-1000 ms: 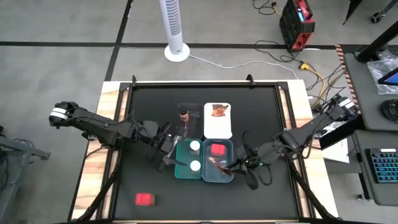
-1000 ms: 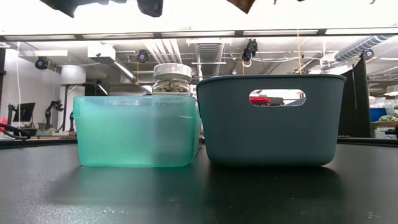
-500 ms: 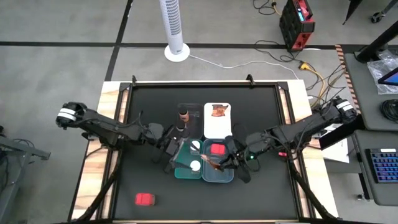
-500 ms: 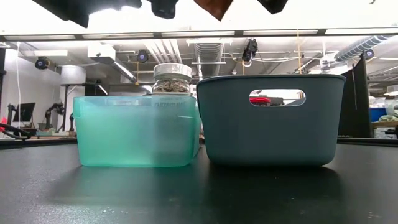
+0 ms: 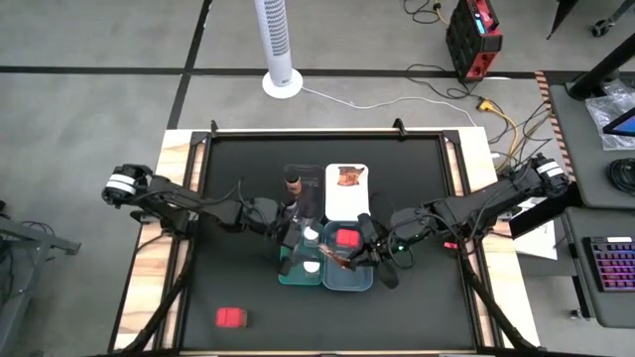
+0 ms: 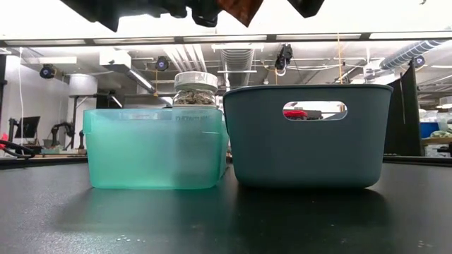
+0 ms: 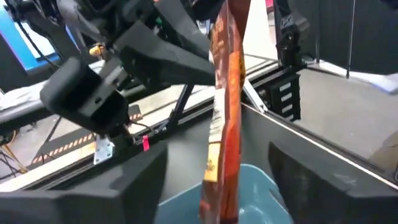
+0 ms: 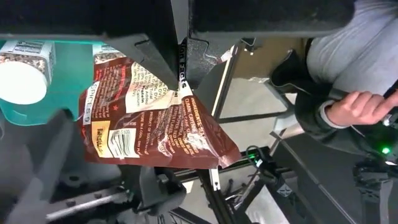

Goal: Sort spices by type
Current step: Put the orange seasoning pack into the white bin

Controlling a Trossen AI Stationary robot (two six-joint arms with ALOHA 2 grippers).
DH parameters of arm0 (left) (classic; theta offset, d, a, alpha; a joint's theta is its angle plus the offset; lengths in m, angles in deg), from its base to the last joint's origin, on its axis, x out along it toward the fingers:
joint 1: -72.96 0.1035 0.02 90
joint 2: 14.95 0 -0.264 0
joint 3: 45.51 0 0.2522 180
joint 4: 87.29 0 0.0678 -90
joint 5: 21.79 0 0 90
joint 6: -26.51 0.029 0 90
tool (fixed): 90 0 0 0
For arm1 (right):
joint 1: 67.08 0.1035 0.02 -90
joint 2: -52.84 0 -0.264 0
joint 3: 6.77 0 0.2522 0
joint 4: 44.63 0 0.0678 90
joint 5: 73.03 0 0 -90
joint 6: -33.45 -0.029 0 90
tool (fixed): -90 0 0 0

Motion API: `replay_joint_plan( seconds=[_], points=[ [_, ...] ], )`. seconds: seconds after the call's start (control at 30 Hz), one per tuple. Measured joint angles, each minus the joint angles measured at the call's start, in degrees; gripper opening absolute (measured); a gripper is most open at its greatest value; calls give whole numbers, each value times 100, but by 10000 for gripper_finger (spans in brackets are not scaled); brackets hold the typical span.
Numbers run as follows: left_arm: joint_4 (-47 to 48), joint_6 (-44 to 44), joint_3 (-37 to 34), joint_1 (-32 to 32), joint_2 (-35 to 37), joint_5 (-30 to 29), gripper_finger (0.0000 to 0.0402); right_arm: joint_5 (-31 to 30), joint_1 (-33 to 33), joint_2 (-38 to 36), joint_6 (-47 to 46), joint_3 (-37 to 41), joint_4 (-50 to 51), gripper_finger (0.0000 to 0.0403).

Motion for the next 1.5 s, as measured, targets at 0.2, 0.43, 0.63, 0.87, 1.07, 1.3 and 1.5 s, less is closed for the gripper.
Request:
replay_joint_plan(
  seconds=[0.2,0.43,0.63,0.87,1.07,1.3,1.5],
  points=[
    [6,1,8,0,14,-5,76,-7,0,0,17,0,15,13],
    [25,-256,-19,-26,58,-388,20,-346,7,-124,223,0,195,15],
    [158,-655,-409,-45,441,-1050,12,-1712,152,-600,663,-2,702,51],
    [153,-1315,-1149,-204,1280,-2890,12,-4070,399,-764,770,-2,1346,135],
    [107,-1462,-1268,-282,1486,-3572,12,-4468,480,18,2182,1,-196,210],
    [48,-1416,-1020,-344,1296,-3491,12,-5226,463,1091,3695,-390,-1364,272],
    [90,-1410,-1008,-446,1347,-3148,12,-5814,442,1497,3946,-908,-1067,277]
  ],
)
